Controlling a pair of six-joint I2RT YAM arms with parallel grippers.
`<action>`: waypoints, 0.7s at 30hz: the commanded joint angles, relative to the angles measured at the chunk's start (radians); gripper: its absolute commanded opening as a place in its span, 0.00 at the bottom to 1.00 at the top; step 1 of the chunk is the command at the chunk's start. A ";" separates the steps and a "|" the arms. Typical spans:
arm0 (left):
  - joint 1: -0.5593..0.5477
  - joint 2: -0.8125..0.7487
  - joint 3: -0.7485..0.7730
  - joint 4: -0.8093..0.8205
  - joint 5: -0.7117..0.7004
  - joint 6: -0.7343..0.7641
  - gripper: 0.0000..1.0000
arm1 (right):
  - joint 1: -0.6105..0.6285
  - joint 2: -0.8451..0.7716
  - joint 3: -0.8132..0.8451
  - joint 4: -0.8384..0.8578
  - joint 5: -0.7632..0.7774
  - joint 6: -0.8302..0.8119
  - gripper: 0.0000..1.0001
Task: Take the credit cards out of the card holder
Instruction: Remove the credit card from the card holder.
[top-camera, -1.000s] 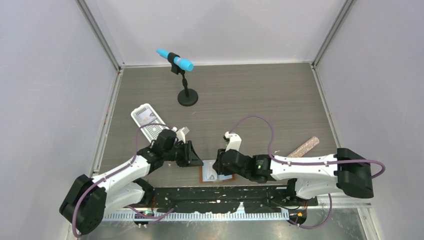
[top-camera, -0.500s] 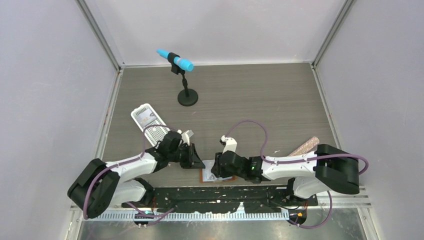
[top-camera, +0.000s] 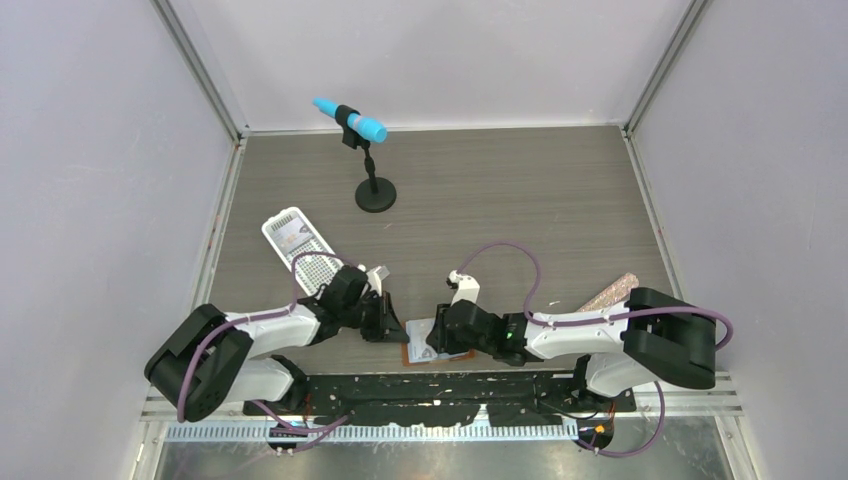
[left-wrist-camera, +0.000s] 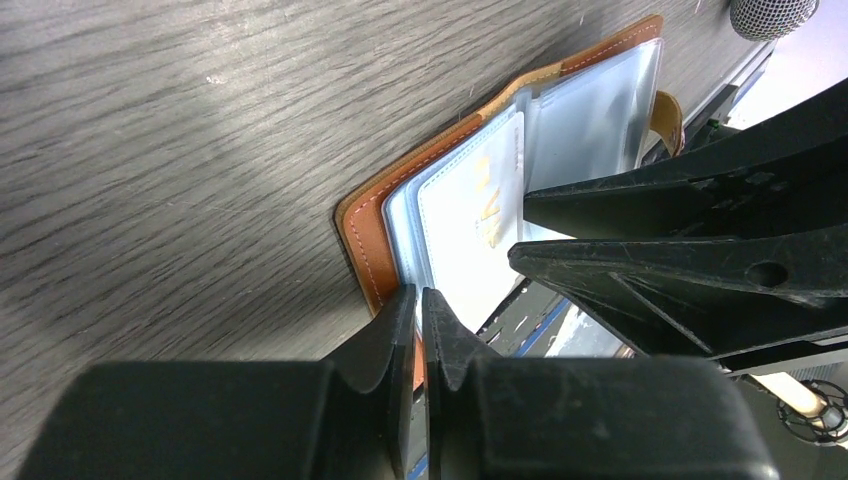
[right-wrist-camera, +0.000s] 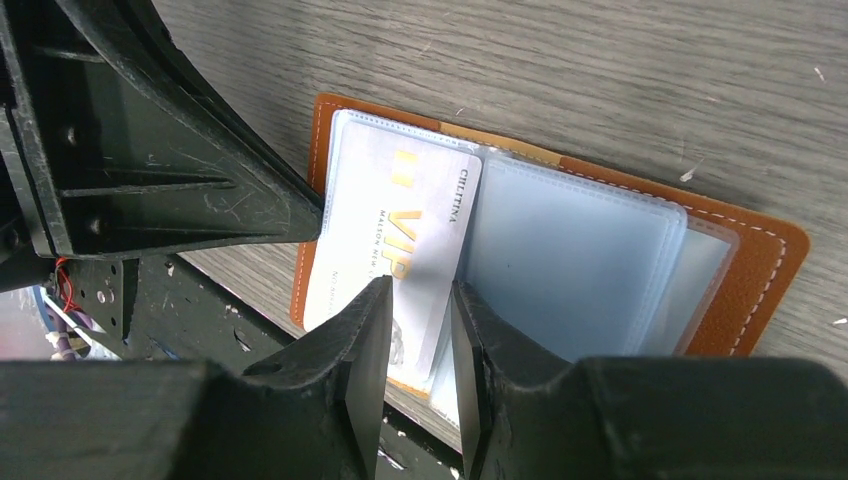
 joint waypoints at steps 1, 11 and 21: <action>-0.005 0.016 -0.009 -0.001 -0.051 0.043 0.09 | -0.009 0.007 -0.012 0.021 0.000 0.006 0.35; -0.006 0.040 -0.007 -0.003 -0.062 0.050 0.06 | -0.041 0.001 -0.065 0.131 -0.051 0.025 0.38; -0.021 0.055 0.000 -0.003 -0.069 0.047 0.06 | -0.088 0.006 -0.204 0.420 -0.130 0.059 0.30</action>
